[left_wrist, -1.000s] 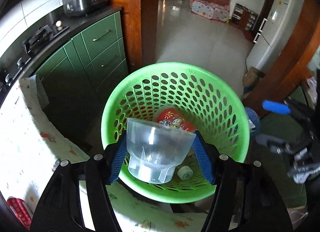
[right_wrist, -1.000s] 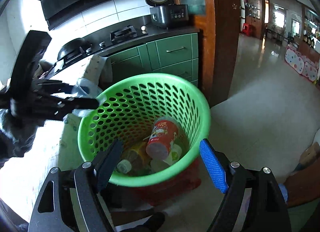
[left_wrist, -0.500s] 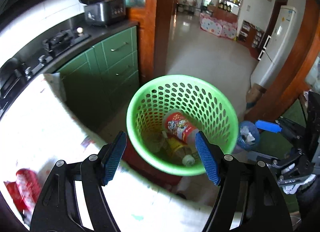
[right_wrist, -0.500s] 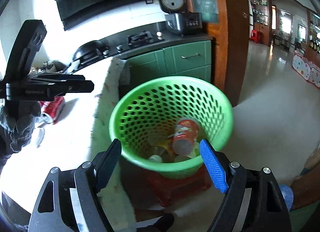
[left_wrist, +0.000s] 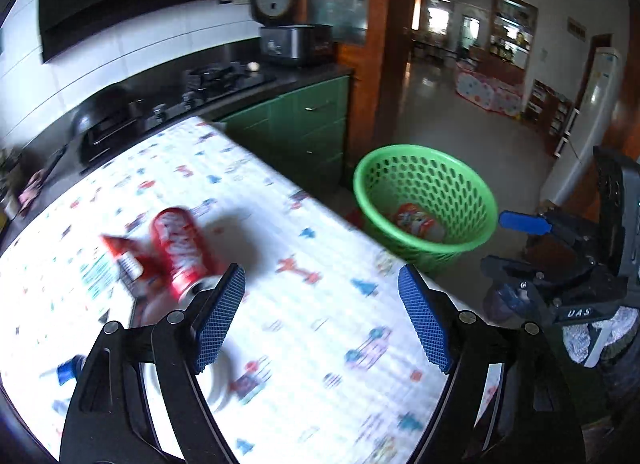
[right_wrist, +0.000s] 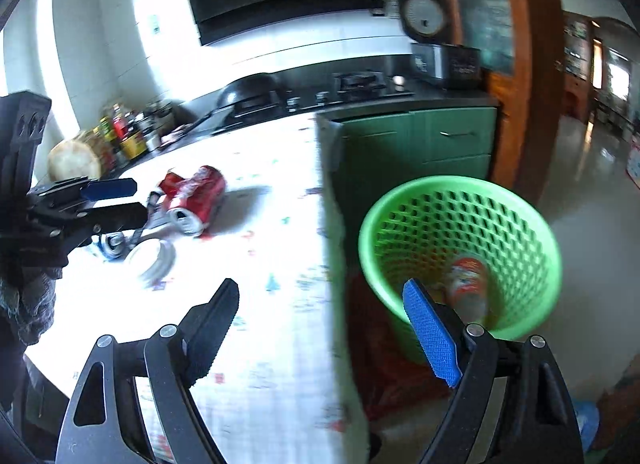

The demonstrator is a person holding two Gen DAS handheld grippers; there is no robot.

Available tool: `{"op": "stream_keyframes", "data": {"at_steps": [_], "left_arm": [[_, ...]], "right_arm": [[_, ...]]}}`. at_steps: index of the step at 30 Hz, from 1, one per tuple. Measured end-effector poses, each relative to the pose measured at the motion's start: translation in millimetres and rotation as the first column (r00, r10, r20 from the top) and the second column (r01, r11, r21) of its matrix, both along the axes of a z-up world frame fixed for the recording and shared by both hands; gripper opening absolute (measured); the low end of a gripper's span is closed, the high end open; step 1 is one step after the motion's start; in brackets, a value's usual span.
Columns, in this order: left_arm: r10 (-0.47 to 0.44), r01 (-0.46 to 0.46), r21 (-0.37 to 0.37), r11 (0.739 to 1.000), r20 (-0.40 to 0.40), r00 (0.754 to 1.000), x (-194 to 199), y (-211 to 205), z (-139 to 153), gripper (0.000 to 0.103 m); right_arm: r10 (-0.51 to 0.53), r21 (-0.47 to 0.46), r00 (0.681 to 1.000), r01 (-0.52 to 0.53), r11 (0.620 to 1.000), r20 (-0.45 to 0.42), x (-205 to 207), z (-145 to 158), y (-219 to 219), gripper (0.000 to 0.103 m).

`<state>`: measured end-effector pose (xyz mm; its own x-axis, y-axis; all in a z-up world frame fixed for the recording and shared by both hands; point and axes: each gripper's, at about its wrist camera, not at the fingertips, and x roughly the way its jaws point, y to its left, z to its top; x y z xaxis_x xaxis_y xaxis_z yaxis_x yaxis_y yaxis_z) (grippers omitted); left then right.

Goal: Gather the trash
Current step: 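Move both tools back over the table toward the remaining trash, then grasp the blue-and-silver can with the left tool while the right grasps the white lid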

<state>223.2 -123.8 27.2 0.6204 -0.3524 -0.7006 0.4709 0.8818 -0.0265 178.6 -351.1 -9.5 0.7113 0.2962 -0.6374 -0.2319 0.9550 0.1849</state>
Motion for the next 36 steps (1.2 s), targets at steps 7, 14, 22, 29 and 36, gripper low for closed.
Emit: {"op": "stream_keyframes", "data": {"at_steps": [7,14,22,29,36], "left_arm": [[0.108,-0.109,0.032,0.993,0.036,0.993,-26,80,2,0.078],[0.139,-0.145,0.103,0.984,0.059,0.989,-39,144,-3,0.078],[0.130,-0.135,0.136,0.981,0.048,0.990,-42,204,-12,0.078],[0.031,-0.033,0.210,0.977,0.011,0.999,-35,226,-32,0.078],[-0.113,0.108,0.289,0.951,0.001,0.994,-16,234,-39,0.084]], "right_arm": [[0.094,-0.003,0.996,-0.094,0.996,0.004,6,9,53,0.081],[0.172,-0.012,0.985,-0.172,0.985,-0.022,11,9,104,0.081],[0.284,-0.046,0.957,-0.287,0.957,-0.066,14,-5,182,0.083],[0.350,-0.102,0.931,-0.360,0.927,-0.102,29,-27,246,0.083],[0.356,-0.141,0.922,-0.377,0.915,-0.150,55,-48,277,0.083]]}}
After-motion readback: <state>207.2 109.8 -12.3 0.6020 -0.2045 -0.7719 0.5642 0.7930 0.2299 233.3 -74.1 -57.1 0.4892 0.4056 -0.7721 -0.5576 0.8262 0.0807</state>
